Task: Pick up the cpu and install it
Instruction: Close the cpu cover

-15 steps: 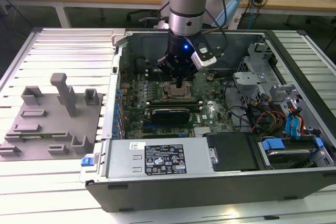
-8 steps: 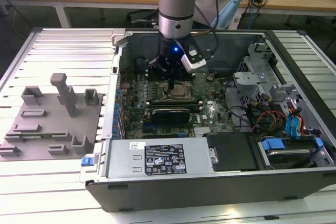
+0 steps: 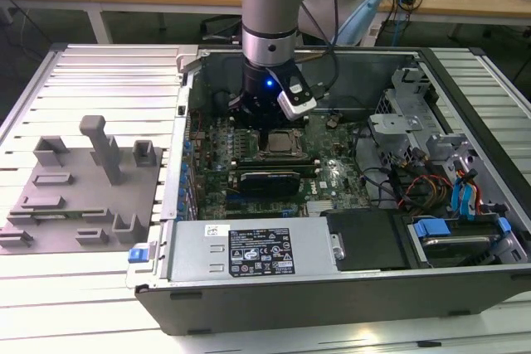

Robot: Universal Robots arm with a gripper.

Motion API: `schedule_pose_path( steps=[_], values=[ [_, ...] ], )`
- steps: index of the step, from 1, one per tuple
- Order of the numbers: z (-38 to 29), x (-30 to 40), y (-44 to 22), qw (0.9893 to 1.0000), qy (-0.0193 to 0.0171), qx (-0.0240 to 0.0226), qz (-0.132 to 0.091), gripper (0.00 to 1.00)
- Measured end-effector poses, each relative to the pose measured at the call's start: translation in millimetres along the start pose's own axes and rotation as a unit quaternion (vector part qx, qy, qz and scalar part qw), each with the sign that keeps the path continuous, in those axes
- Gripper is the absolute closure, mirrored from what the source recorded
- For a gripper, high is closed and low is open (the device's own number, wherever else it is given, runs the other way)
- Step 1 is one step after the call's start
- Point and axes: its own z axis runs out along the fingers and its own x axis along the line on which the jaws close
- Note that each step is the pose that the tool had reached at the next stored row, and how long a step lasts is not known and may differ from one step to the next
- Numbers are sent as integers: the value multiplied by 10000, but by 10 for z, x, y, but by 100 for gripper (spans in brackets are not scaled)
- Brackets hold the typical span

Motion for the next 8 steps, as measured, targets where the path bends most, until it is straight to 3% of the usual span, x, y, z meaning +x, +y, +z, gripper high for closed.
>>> schedule_pose_path(
  steps=[8],
  values=[
    [44,5,2,10000,0,0,0,89]
  ],
)
